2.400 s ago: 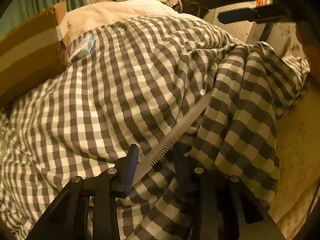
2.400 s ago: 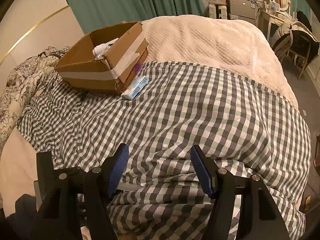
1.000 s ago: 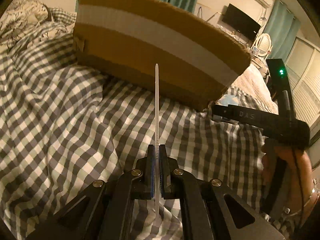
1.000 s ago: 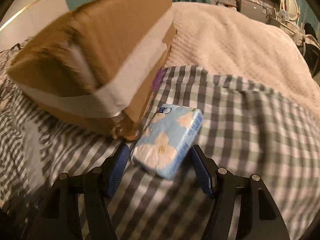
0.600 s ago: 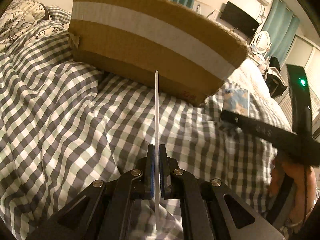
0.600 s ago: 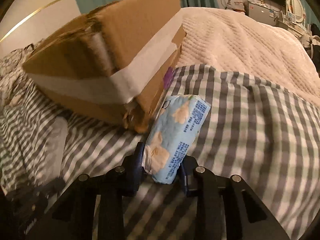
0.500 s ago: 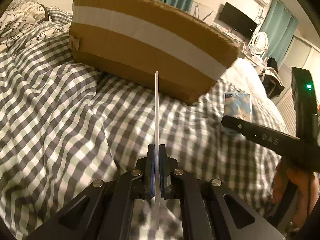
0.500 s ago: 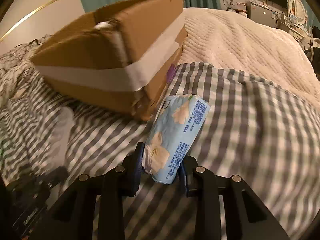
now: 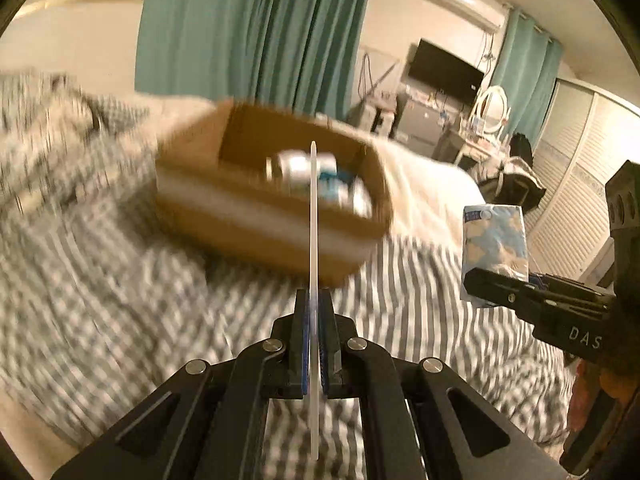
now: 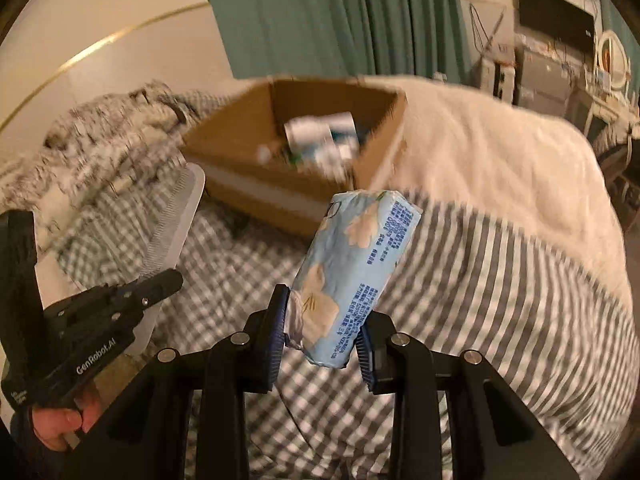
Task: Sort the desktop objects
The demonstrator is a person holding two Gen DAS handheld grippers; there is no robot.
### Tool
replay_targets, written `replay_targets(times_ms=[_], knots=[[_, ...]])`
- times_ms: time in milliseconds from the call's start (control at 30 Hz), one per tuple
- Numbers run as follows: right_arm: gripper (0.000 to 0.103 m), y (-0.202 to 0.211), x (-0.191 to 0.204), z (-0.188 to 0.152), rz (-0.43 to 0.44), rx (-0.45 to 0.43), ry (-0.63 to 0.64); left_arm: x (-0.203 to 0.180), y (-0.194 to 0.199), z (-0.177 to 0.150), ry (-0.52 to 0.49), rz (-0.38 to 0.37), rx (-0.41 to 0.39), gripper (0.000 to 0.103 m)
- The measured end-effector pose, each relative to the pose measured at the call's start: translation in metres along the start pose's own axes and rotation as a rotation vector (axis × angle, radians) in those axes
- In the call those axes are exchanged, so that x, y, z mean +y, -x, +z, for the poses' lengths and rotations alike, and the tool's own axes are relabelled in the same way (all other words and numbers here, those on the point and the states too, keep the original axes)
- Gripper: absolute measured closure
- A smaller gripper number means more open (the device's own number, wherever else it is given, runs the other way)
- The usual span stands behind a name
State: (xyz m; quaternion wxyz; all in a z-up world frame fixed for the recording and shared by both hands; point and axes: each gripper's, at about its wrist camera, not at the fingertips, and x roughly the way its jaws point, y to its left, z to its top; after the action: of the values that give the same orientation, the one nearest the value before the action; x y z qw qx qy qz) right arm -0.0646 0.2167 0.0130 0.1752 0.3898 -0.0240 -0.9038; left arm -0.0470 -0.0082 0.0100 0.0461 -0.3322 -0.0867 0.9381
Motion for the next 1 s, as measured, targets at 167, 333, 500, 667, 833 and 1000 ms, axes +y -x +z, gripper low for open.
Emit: replay_targets(times_ms=[167, 333, 500, 667, 833, 1000], knots=[[0.073, -0.005, 0.010, 0.058, 0.045, -0.060, 0.004, -0.005, -0.012, 0.071, -0.041, 0.015, -0.038, 0.099], [0.073, -0.052, 0.010, 0.104, 0.052, -0.045, -0.009, -0.009, -0.063, 0.114, -0.082, 0.061, -0.033, 0.099], [0.065, -0.097, -0.009, 0.125, 0.028, -0.032, -0.034, 0.002, -0.118, 0.126, -0.066, 0.116, 0.002, 0.075], [0.037, -0.097, -0.030, 0.124, -0.040, -0.103, -0.048, 0.022, -0.131, 0.116, -0.006, 0.226, -0.008, 0.013], [0.037, -0.072, -0.039, 0.105, -0.091, -0.112, -0.042, 0.034, -0.107, 0.107, 0.053, 0.206, 0.010, 0.013], [0.030, -0.008, -0.024, 0.103, -0.154, -0.182, 0.025, 0.010, -0.031, 0.125, 0.017, 0.197, -0.078, 0.004]])
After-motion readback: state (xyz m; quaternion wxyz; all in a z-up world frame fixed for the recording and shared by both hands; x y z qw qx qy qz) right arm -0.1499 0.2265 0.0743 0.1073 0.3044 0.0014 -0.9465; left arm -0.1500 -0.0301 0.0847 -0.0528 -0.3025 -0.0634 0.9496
